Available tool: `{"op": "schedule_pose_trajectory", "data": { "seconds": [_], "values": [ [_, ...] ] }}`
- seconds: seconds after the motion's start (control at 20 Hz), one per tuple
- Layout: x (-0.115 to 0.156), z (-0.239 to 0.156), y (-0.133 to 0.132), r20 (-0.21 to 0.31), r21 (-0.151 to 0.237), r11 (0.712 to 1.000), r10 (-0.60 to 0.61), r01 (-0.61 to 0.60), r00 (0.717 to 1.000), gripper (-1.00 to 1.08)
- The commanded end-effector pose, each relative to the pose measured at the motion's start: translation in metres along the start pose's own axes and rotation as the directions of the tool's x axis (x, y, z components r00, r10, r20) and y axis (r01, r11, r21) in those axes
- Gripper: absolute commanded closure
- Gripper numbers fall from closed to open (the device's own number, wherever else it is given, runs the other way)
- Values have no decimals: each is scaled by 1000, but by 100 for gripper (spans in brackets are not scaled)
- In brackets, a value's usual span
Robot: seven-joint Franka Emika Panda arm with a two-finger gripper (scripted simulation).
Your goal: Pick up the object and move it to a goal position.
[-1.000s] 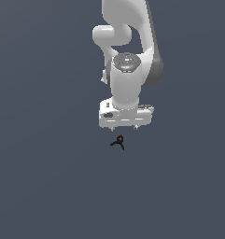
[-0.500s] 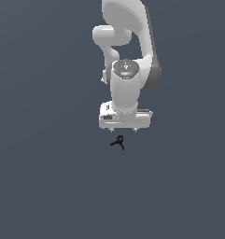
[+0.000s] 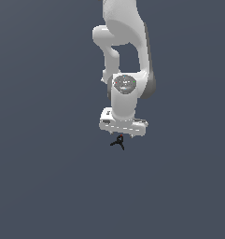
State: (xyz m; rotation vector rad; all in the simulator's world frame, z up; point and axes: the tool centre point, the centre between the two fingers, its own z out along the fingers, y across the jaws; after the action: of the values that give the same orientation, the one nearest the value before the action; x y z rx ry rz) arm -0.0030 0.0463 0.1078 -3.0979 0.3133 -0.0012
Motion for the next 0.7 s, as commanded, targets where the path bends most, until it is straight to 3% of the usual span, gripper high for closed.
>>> {"op": "schedule_pose_trajectory", "data": {
  "seconds": [0.0, 0.65],
  "values": [
    [-3, 14, 3, -1, -8, 999, 49, -49, 999, -92],
    [-12, 44, 10, -6, -27, 987, 158, -158, 987, -92]
  ]
}}
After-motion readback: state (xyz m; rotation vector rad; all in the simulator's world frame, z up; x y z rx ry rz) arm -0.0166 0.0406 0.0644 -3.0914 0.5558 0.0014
